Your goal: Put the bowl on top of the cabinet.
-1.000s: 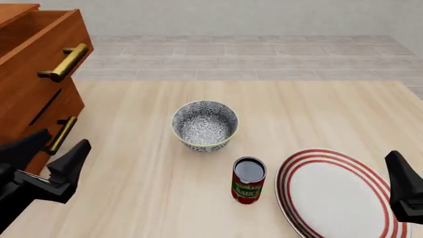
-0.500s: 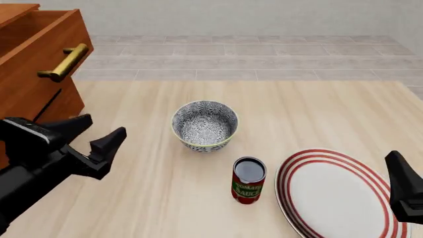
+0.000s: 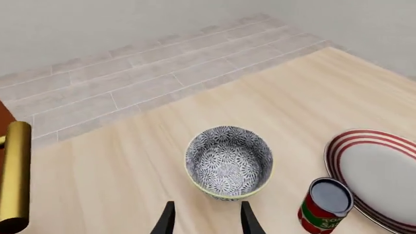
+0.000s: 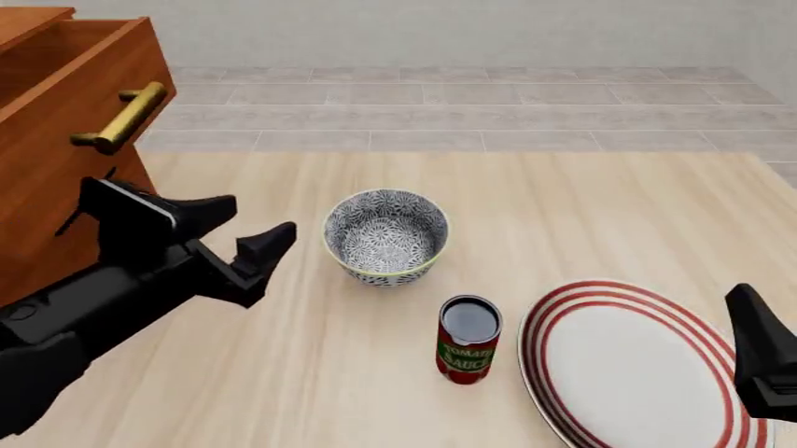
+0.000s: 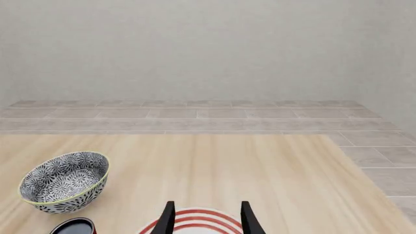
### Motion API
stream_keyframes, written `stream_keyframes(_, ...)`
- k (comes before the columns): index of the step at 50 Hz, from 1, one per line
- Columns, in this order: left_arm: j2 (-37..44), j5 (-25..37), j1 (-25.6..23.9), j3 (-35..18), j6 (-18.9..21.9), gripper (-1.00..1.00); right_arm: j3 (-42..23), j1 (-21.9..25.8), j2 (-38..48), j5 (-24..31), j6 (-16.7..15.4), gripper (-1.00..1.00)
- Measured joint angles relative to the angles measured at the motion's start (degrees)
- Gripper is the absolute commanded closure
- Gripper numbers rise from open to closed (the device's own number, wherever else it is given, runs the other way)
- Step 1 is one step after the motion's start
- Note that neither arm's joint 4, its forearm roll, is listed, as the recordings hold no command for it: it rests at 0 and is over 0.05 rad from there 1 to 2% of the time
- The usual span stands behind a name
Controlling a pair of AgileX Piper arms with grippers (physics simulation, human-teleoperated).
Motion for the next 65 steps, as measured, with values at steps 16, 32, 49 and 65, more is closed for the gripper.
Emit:
stream_keyframes(16,5.8,4.9,-3.0,-7.8,-1.8,-1.00,0.0,0.0,0.0,0.0,0.0,-1.00)
stream_keyframes(32,10.2,10.3,-2.8,-15.2,-6.8,-1.00,0.0,0.0,0.0,0.0,0.0,-1.00)
stream_keyframes(49,18.8,15.9,-2.6,-22.4,-14.4,-1.00,0.0,0.0,0.0,0.0,0.0,-1.00)
stream_keyframes(65,24.0,19.5,-1.6,-26.7,-18.1,-1.00,0.0,0.0,0.0,0.0,0.0,-1.00)
